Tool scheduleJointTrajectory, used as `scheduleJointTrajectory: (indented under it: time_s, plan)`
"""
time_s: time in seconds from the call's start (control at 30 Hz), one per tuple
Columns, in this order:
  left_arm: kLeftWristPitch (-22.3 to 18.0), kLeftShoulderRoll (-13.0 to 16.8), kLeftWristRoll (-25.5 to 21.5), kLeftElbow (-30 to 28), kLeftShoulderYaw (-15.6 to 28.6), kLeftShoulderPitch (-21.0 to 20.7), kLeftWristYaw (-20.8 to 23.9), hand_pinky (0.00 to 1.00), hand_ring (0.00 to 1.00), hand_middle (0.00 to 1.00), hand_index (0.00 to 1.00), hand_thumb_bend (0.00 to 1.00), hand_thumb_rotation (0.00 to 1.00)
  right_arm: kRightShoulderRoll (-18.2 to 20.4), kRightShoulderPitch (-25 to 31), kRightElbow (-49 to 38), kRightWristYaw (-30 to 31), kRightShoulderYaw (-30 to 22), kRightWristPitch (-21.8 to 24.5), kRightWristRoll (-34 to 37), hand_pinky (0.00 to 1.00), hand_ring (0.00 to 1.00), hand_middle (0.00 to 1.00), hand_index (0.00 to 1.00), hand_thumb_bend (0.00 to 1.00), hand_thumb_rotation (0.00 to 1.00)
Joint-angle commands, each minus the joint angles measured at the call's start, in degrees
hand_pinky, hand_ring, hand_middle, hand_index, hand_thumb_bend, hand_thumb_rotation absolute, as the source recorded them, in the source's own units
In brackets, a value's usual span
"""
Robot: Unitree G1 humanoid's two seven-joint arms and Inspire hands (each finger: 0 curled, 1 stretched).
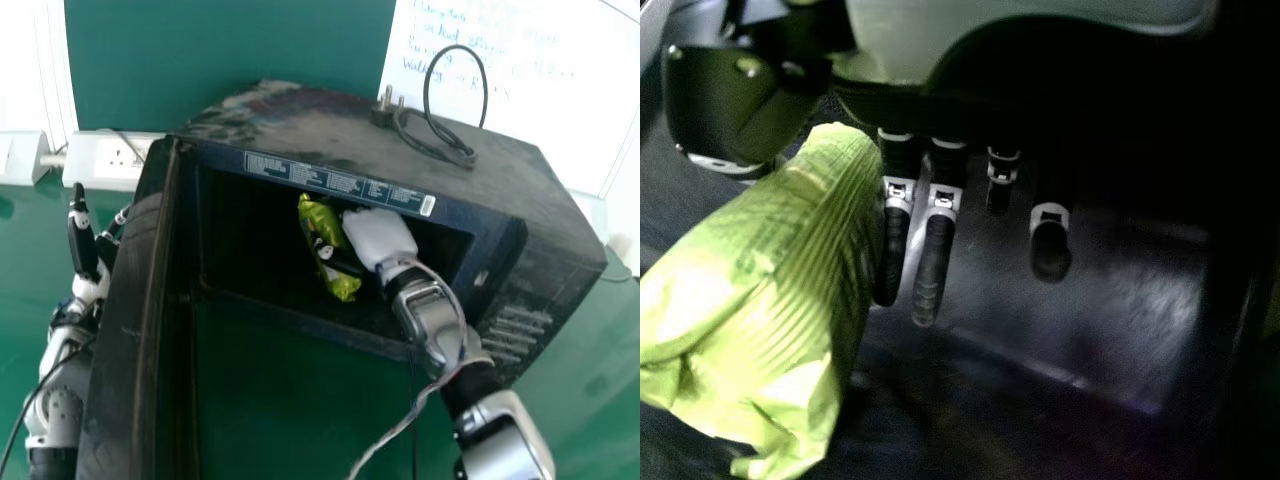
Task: Put biscuit inside oven
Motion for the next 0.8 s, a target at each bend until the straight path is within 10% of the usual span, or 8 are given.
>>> scheduleJointTrajectory:
  time_s: [0.0, 0.4, 0.47, 0.53, 0.77]
  plan:
    - [0.0, 0.2, 0.0, -0.5, -0.2, 0.9, -0.3, 0.25, 0.33, 0.44, 0.49, 0.52, 0.09, -0.1, -2.8, 3.5, -3.2, 1.5, -0.1, 0.0, 0.14, 0.21, 0.47, 0.49, 0.53, 0.0]
    - [-0.2, 0.2, -0.2, -0.3, -0.1, 1.0, -1.0, 0.25, 0.33, 0.44, 0.49, 0.52, 0.09, -0.7, -4.8, 8.4, -2.3, 4.9, 0.4, 2.3, 0.24, 0.35, 0.44, 0.54, 0.52, 0.01]
    - [-0.2, 0.2, 0.0, -0.2, 0.0, 0.9, -1.1, 0.25, 0.33, 0.44, 0.49, 0.52, 0.08, -1.0, -4.6, 7.0, 0.5, 4.7, 0.7, 3.1, 0.41, 0.51, 0.59, 0.7, 0.76, 0.41]
    - [-0.2, 0.3, 0.0, 0.0, 0.0, 0.9, -1.1, 0.25, 0.33, 0.44, 0.49, 0.52, 0.08, -1.4, -4.4, 4.8, 4.4, 4.5, 1.3, 3.8, 0.51, 0.59, 0.65, 0.77, 0.84, 0.58]
    - [-0.1, 0.2, 0.2, -0.1, -0.1, 0.9, -0.8, 0.25, 0.33, 0.44, 0.49, 0.52, 0.08, -3.6, -1.6, -7.9, 21.9, 3.0, 6.7, 6.2, 0.73, 0.79, 0.81, 0.87, 0.98, 0.9]
